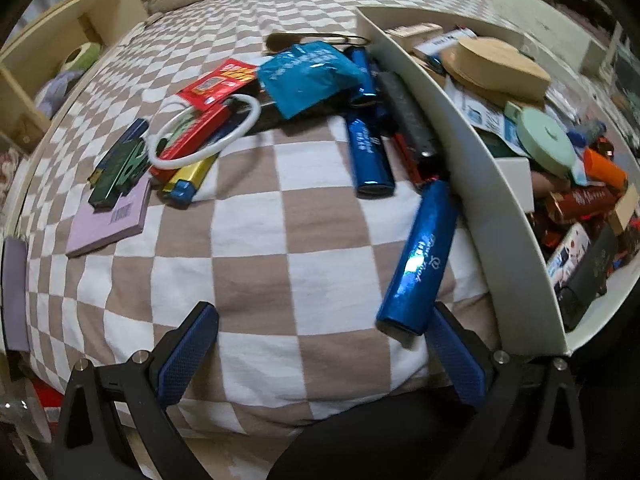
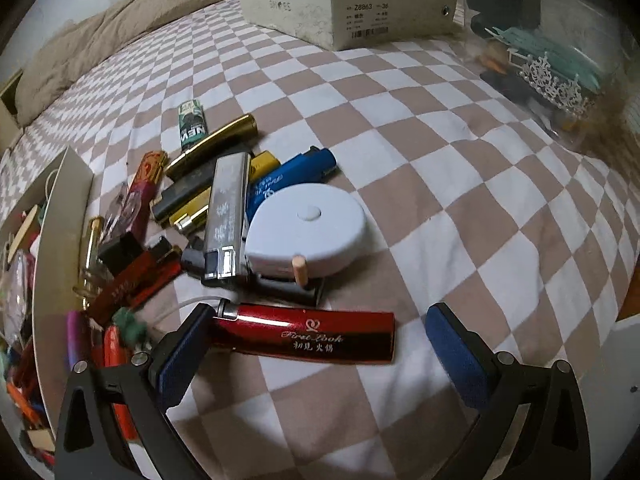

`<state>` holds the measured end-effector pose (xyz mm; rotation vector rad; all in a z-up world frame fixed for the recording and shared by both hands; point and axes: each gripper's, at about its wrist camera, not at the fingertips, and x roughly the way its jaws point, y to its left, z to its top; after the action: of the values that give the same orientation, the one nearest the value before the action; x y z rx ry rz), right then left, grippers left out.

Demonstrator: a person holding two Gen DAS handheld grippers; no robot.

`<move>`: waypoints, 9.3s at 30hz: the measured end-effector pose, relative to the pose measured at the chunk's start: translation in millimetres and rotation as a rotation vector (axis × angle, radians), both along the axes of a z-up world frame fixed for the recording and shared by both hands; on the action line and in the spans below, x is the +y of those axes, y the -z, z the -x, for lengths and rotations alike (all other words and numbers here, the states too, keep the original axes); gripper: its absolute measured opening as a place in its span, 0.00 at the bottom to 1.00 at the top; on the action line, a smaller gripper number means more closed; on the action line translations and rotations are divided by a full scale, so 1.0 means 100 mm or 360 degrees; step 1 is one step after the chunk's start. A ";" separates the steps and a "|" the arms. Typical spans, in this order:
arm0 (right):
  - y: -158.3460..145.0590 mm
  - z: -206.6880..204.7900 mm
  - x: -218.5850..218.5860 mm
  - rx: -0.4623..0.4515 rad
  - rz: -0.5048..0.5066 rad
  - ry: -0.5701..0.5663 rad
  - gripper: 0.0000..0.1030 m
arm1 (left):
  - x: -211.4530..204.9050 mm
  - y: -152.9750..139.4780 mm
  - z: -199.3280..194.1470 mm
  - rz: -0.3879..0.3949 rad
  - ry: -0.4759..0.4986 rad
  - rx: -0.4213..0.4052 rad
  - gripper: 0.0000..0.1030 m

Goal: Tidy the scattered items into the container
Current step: 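Move right tool over red First Look lighter while left tool approaches blue tube, then close the left gripper around the blue tube, then lower the right gripper and close it on the red First Look lighter, then lift red lighter and blue tube and carry both over the tray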

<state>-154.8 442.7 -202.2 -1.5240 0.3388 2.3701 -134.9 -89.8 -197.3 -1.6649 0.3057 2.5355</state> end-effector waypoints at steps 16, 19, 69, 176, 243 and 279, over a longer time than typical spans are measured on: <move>0.03 0.03 0.00 0.0010 0.0036 -0.0004 1.00 | -0.30 -0.02 0.30 -0.0086 -0.0191 0.0107 1.00; 0.04 0.03 0.00 0.0009 0.0035 -0.0003 1.00 | -0.17 -0.03 0.21 -0.0040 -0.0105 0.0126 1.00; 0.07 0.09 0.00 -0.0036 0.0009 0.0032 1.00 | -0.26 -0.15 0.38 -0.0411 0.0391 0.0116 0.15; 0.00 -0.13 0.09 -0.0040 -0.0336 -0.0861 1.00 | -0.13 0.14 0.75 -0.0154 0.0157 0.0471 1.00; -1.07 -0.74 -0.75 0.0671 0.0339 -0.0687 0.80 | 0.56 -1.07 -0.14 -0.0504 0.0162 0.0682 0.81; -0.54 -0.32 -2.36 -0.0126 -0.0756 -0.2371 0.80 | 1.03 -0.96 -0.27 -0.0742 0.0134 0.0564 0.81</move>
<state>-123.0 206.4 -147.8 -1.8274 -1.8348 2.7972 -108.3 12.8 -101.7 -1.0187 -0.1814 2.5650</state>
